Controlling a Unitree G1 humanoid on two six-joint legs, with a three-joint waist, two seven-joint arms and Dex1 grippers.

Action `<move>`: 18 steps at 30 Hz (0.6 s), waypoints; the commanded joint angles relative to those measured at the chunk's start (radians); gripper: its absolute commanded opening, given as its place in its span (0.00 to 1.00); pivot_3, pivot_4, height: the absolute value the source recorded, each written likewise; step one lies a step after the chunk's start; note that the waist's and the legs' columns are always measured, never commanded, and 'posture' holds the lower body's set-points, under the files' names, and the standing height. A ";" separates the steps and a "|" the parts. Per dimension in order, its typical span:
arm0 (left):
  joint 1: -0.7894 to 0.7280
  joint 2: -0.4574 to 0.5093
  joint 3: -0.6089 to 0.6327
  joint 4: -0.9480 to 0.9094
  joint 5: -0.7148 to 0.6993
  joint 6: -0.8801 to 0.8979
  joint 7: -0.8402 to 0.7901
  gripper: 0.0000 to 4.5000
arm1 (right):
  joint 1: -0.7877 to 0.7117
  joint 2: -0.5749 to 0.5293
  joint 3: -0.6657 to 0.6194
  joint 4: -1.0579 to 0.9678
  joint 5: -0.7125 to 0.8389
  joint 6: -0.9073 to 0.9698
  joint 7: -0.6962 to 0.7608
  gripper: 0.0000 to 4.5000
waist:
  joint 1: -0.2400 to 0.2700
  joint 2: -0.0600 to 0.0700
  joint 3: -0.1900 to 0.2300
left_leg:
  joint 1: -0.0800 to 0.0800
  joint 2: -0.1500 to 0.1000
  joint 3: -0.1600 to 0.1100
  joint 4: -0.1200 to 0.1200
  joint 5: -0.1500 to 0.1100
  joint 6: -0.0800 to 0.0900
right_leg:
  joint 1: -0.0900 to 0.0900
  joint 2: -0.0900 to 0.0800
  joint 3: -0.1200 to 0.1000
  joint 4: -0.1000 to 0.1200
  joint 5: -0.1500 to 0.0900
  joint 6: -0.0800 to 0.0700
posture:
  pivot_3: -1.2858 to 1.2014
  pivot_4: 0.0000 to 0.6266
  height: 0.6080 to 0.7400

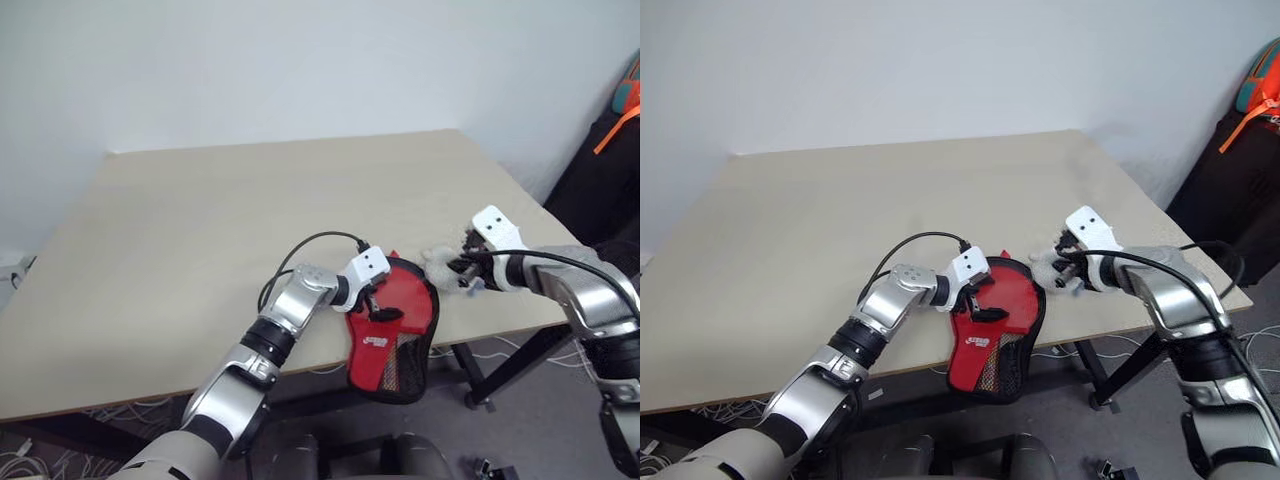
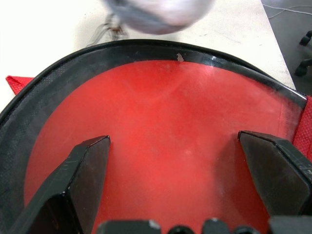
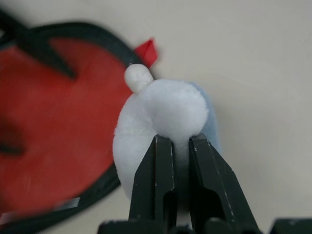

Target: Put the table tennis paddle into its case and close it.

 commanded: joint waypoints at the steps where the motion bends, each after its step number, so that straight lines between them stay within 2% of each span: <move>1: 0.019 0.007 -0.040 0.073 0.049 0.018 0.019 1.00 | 0.049 -0.095 -0.058 -0.094 0.028 -0.047 0.085 0.01 | 0.005 0.000 0.000 | 0.000 0.000 0.000 0.000 0.000 0.000 | 0.000 0.000 0.000 0.000 0.000 0.000 | 0.52 0.00 0.88; 12: 0.007 -0.009 -0.037 0.117 0.050 -0.010 0.027 1.00 | 0.283 -0.292 -0.022 -0.207 0.044 -0.198 0.295 0.01 | 0.017 -0.001 0.001 | 0.001 -0.002 -0.008 0.002 0.000 0.002 | 0.004 -0.007 -0.010 -0.001 -0.001 0.002 | 0.52 0.00 0.88; 18: 0.005 -0.019 -0.034 0.132 0.047 -0.017 0.034 1.00 | 0.398 -0.346 -0.054 -0.265 0.077 -0.279 0.386 0.01 | 0.019 -0.001 0.001 | 0.002 -0.002 -0.013 0.003 0.000 0.002 | 0.009 -0.009 -0.017 -0.002 -0.002 0.003 | 0.52 0.00 0.88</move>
